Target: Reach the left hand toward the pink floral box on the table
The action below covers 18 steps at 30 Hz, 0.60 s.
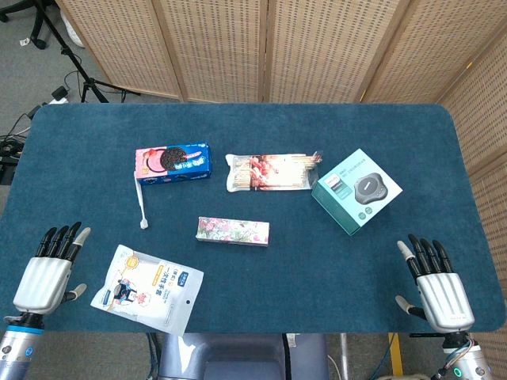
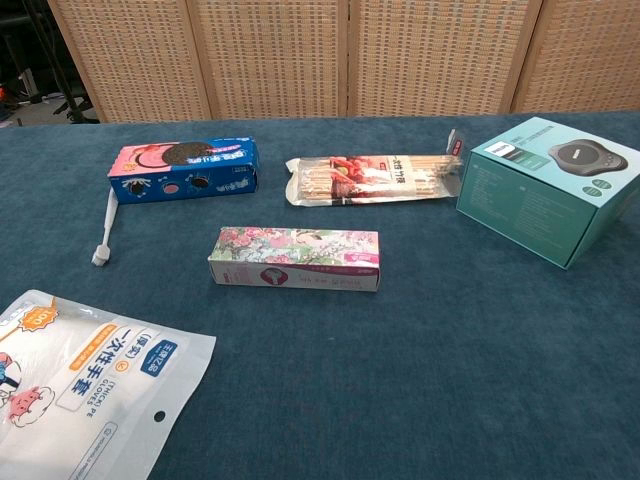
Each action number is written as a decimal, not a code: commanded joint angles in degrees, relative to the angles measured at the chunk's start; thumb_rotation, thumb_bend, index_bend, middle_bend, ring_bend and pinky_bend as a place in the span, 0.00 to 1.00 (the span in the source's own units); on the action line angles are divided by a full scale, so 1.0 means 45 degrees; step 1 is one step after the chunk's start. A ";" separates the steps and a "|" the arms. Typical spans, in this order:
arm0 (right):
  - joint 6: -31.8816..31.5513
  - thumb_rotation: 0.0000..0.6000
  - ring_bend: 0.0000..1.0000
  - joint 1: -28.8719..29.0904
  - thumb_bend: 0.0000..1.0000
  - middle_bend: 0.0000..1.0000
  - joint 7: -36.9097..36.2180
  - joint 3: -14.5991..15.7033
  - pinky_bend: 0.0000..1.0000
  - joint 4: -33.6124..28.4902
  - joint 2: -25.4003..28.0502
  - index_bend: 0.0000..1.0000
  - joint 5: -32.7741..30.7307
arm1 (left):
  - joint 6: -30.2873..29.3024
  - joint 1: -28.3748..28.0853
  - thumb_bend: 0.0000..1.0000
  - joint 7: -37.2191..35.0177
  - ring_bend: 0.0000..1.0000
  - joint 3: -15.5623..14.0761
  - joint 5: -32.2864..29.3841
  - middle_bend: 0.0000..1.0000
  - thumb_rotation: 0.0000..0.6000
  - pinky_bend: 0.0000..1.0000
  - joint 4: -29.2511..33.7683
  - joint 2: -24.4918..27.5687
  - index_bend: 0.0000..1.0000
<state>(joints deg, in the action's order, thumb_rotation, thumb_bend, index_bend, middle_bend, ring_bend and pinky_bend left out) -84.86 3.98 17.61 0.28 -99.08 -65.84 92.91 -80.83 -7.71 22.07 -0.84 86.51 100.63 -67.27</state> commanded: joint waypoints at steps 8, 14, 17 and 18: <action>0.0179 1.00 0.00 0.0054 0.20 0.00 0.0124 -0.0021 0.00 0.0061 -0.0080 0.00 -0.0126 | 0.0060 -0.0036 0.07 -0.0022 0.00 0.0027 -0.0039 0.00 1.00 0.00 -0.0055 -0.0045 0.00; 0.0282 1.00 0.00 0.0089 0.20 0.00 0.0170 0.0022 0.00 0.0087 -0.0127 0.00 -0.0105 | -0.0159 0.0021 0.07 -0.0065 0.00 0.0017 0.0176 0.00 1.00 0.00 -0.0116 -0.0123 0.00; 0.0312 1.00 0.00 0.0096 0.20 0.00 0.0234 0.0069 0.00 0.0104 -0.0160 0.00 -0.0041 | -0.0211 0.0039 0.07 -0.0126 0.00 0.0011 0.0234 0.00 1.00 0.00 -0.0144 -0.0128 0.00; 0.0324 1.00 0.00 0.0100 0.20 0.00 0.0262 0.0078 0.00 0.0105 -0.0172 0.00 -0.0029 | -0.0214 0.0034 0.07 -0.0133 0.00 0.0021 0.0240 0.00 1.00 0.00 -0.0156 -0.0135 0.00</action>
<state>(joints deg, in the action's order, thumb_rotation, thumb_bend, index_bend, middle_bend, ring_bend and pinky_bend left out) -83.41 4.42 18.79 0.62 -98.61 -66.60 92.76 -81.79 -7.56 21.48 -0.75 87.58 99.94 -67.87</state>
